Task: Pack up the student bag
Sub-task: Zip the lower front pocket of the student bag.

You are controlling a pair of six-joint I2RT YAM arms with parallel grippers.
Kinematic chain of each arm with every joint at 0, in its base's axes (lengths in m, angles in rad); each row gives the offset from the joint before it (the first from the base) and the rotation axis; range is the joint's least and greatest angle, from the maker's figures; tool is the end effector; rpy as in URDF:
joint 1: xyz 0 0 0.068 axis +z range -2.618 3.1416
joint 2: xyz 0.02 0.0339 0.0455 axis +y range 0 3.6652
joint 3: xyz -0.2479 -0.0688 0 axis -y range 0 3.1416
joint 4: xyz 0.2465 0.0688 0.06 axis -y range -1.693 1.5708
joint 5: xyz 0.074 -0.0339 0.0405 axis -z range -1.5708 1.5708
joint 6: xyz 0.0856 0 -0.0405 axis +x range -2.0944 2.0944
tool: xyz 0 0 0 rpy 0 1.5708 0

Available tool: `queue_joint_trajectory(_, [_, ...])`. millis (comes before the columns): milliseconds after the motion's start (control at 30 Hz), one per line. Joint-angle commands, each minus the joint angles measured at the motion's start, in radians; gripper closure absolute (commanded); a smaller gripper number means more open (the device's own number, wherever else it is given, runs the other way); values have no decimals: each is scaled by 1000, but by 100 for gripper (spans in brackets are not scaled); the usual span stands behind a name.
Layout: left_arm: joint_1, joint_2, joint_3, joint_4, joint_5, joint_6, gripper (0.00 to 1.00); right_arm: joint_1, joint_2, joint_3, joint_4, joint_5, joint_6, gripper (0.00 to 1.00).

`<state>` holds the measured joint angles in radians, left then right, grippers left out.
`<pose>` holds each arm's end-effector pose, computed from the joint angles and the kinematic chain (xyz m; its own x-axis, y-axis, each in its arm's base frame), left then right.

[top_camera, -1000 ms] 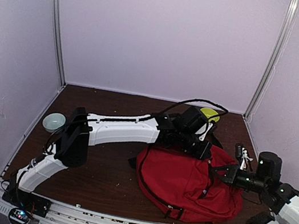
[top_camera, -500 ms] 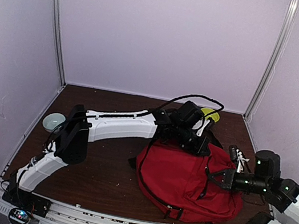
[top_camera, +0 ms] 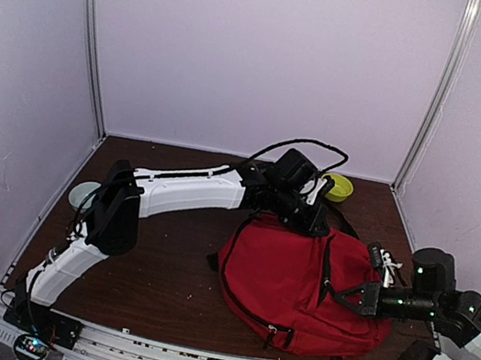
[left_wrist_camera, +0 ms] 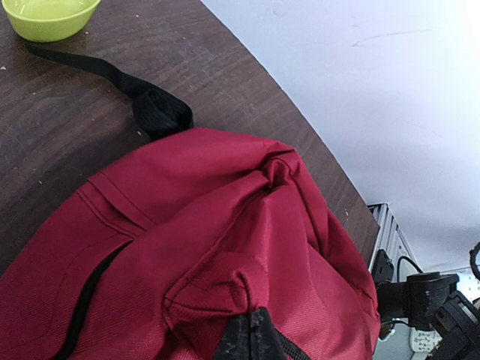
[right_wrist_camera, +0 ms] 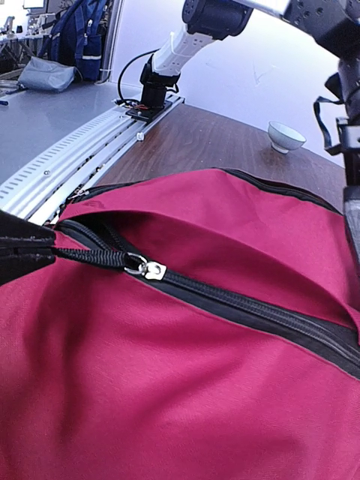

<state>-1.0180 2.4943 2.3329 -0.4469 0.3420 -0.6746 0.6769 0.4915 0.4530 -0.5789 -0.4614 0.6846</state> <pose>0.2893 -0.5237 0.1942 -0.8254 0.2172 -0.5212 0.5516 0.5072 -0.6622 0.1109 0.1380 0.1938 -0.8832 0.0167 -0.4687 -0.3683 0.5939 0.7153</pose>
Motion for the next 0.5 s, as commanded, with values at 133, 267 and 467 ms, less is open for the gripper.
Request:
queue_joint_trajectory(133, [47,-70,-17,44,-24,27,100,114,-10,-3,-17,18,74,100])
queue_joint_trajectory(267, [47,-74,-32,60,-14,23,100,192,6,-4,2,49,111,100])
queue_joint_trajectory(467, [47,-78,-50,72,-11,25,100,324,40,-2,16,90,161,100])
